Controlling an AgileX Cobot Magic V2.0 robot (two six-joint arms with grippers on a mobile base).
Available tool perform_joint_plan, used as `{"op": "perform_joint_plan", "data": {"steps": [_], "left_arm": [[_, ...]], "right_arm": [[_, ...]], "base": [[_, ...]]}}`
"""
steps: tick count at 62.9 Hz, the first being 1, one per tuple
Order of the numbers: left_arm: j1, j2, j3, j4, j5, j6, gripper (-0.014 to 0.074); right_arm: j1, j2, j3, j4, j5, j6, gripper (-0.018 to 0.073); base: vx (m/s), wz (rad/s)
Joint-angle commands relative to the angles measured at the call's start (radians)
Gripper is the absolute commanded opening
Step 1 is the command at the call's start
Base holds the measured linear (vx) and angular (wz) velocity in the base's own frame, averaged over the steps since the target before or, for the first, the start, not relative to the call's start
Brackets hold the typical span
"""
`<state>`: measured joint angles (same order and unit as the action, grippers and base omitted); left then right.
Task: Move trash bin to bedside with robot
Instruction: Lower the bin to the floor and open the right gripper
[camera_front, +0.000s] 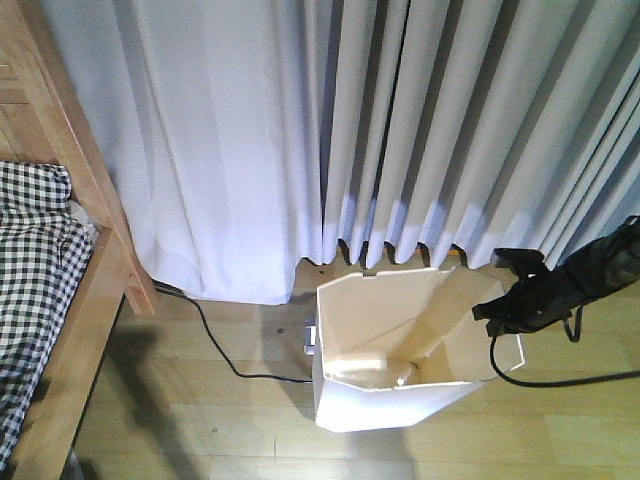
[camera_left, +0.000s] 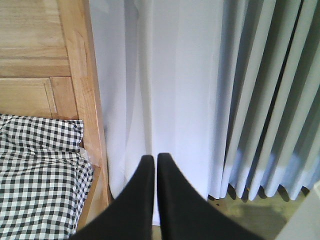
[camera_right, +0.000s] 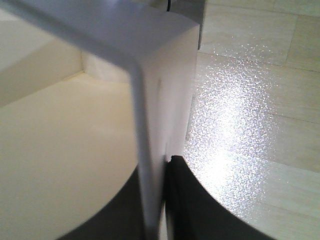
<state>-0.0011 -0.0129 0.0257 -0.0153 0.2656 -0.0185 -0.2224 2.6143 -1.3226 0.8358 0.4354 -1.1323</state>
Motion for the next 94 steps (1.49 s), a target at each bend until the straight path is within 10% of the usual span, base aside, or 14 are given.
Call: {"op": "perform_joint_plan", "data": {"steps": [1,40,94], "left_arm": [[-0.002,-0.014,0.019,-0.003,-0.069,-0.004,-0.0006],[-0.002,-0.014,0.019,-0.003,-0.069,-0.004,-0.0006],[-0.002,-0.014,0.019,-0.003,-0.069,-0.004,-0.0006]], "right_arm": [[-0.005,-0.018,-0.083,0.052,0.142,0.044,0.0011],[0.075,0.306,-0.459,-0.209,0.191,0.424,0.0030],[0.075,0.492,-0.660,-0.211,0.180,0.432,0.0072]], "base": [[0.00,0.00],[0.00,0.00],[0.00,0.00]]}}
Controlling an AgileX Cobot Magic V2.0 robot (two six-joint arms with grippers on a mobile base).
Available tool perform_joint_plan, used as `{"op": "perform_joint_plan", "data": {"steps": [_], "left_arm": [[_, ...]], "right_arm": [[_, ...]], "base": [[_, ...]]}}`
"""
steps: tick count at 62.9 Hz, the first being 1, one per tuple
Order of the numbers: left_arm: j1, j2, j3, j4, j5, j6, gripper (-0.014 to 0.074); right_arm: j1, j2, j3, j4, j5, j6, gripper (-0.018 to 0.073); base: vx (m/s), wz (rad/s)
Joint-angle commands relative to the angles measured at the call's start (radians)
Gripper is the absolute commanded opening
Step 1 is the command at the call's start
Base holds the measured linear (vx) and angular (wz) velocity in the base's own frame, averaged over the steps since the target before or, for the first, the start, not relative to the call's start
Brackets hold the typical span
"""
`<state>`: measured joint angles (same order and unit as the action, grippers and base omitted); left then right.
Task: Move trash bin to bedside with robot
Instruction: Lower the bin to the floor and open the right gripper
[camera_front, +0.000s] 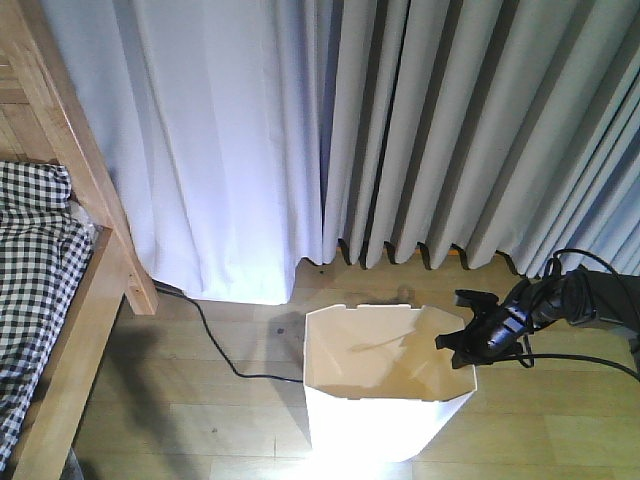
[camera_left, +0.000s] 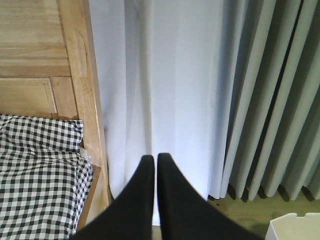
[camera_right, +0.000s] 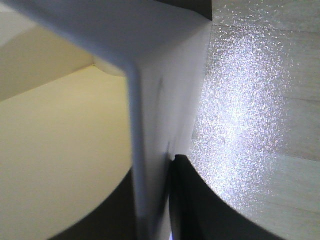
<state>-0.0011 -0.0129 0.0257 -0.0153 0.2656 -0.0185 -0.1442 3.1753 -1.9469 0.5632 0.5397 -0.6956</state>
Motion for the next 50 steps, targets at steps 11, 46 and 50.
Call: {"op": "perform_joint_plan", "data": {"steps": [11,46,50], "left_arm": [[-0.002,-0.014,0.019,-0.003,-0.069,-0.004,-0.0006],[-0.002,-0.014,0.019,-0.003,-0.069,-0.004,-0.0006],[-0.002,-0.014,0.019,-0.003,-0.069,-0.004,-0.0006]], "right_arm": [[-0.003,-0.052,-0.061,0.061,0.089,-0.004,0.0086],[-0.003,-0.052,-0.061,0.055,0.082,-0.005,0.0258],[-0.003,-0.052,-0.061,0.048,0.079,-0.005,0.0305]], "base": [[0.00,0.00],[0.00,0.00],[0.00,0.00]]}}
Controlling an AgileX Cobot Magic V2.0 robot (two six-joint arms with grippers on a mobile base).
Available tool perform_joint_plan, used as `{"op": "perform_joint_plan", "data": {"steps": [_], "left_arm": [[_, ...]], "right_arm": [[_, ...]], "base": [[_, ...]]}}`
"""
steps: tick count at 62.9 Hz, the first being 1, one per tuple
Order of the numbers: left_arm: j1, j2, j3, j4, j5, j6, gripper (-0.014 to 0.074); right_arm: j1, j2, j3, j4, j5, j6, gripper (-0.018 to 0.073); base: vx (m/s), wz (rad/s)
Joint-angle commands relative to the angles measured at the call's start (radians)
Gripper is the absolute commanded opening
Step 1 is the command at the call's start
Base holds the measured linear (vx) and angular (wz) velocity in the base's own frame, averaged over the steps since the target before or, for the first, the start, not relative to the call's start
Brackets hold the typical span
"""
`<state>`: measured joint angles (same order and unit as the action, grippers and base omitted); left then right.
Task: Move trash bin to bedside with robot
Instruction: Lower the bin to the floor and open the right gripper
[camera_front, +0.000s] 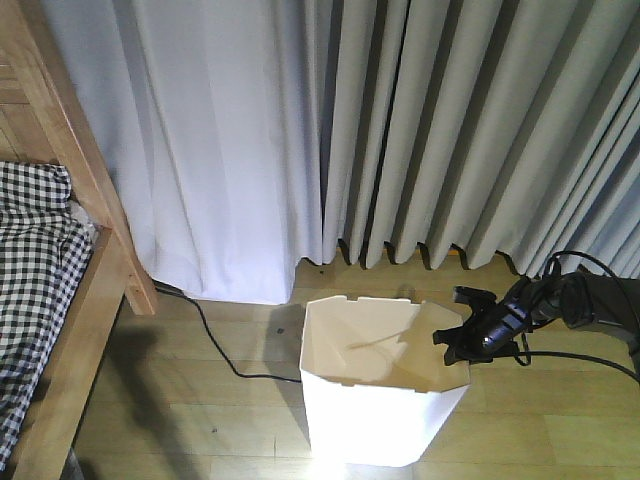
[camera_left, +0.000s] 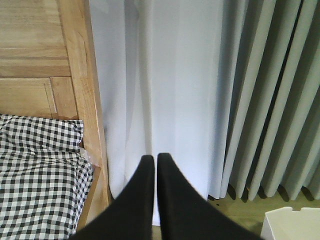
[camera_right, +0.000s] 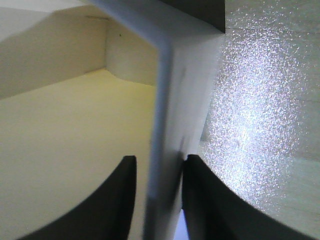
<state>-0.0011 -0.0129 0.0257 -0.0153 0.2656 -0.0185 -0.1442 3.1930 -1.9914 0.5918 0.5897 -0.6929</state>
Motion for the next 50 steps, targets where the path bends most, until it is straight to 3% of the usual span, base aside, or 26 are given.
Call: {"op": "perform_joint_plan", "data": {"steps": [1,17,42,50], "left_arm": [[-0.002,-0.014,0.019,-0.003,-0.069,-0.004,-0.0006],[-0.002,-0.014,0.019,-0.003,-0.069,-0.004,-0.0006],[-0.002,-0.014,0.019,-0.003,-0.069,-0.004,-0.0006],[-0.002,-0.014,0.019,-0.003,-0.069,-0.004,-0.0006]], "right_arm": [[-0.003,-0.070,-0.017,0.017,0.029,-0.008,0.0321],[-0.003,-0.070,-0.017,-0.004,0.002,-0.007,0.0515],[-0.004,-0.099,-0.019,0.014,-0.021,-0.011,0.0518],[-0.003,-0.184,0.091,0.024,-0.101,-0.027,0.0518]], "base": [[0.00,0.00],[0.00,0.00],[0.00,0.00],[0.00,0.00]]}}
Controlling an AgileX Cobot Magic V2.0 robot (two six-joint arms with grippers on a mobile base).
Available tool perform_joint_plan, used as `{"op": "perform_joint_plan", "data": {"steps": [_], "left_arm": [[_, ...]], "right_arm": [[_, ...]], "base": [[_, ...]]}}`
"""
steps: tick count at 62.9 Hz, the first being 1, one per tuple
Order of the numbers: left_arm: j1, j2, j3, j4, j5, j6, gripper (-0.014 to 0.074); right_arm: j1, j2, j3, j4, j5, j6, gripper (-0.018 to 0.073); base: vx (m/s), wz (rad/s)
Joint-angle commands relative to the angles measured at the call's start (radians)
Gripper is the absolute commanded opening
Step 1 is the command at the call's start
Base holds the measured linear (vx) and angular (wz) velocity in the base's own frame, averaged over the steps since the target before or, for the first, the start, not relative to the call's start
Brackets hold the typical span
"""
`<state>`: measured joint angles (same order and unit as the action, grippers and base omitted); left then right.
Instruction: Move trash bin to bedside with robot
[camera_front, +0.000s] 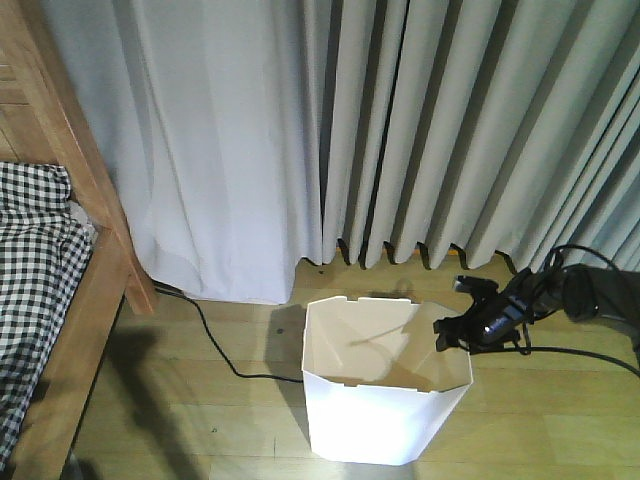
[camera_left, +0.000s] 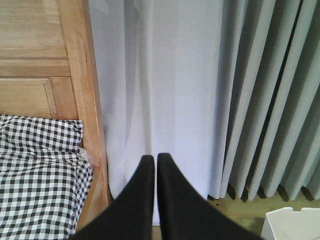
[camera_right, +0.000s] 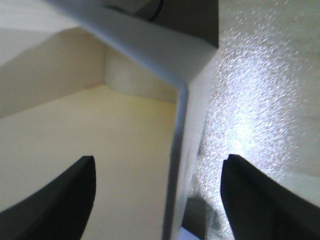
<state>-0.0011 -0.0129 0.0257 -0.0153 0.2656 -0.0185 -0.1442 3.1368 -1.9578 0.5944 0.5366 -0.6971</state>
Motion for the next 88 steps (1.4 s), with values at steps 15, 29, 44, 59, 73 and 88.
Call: {"op": "perform_joint_plan", "data": {"steps": [15,29,44,59,73,88], "left_arm": [[-0.002,-0.014,0.019,-0.003,-0.069,-0.004,-0.0006],[-0.002,-0.014,0.019,-0.003,-0.069,-0.004,-0.0006],[-0.002,-0.014,0.019,-0.003,-0.069,-0.004,-0.0006],[-0.002,-0.014,0.019,-0.003,-0.069,-0.004,-0.0006],[-0.002,-0.014,0.019,-0.003,-0.069,-0.004,-0.0006],[-0.002,-0.014,0.019,-0.003,-0.069,-0.004,-0.0006]], "right_arm": [[-0.002,-0.386,0.406,0.113,-0.255,-0.185,0.0518],[-0.003,-0.709,0.721,0.141,-0.338,-0.291,0.0518],[-0.003,-1.131,0.989,0.140,-0.377,-0.295,0.0518],[-0.003,-1.575,1.147,0.140,-0.348,-0.292,0.0518],[-0.003,-2.003,1.292,0.148,-0.326,-0.285,0.0518],[-0.004,-2.480,1.457,0.187,-0.334,-0.291,0.0518]], "base": [[0.00,0.00],[0.00,0.00],[0.00,0.00],[0.00,0.00],[0.00,0.00],[0.00,0.00]]}}
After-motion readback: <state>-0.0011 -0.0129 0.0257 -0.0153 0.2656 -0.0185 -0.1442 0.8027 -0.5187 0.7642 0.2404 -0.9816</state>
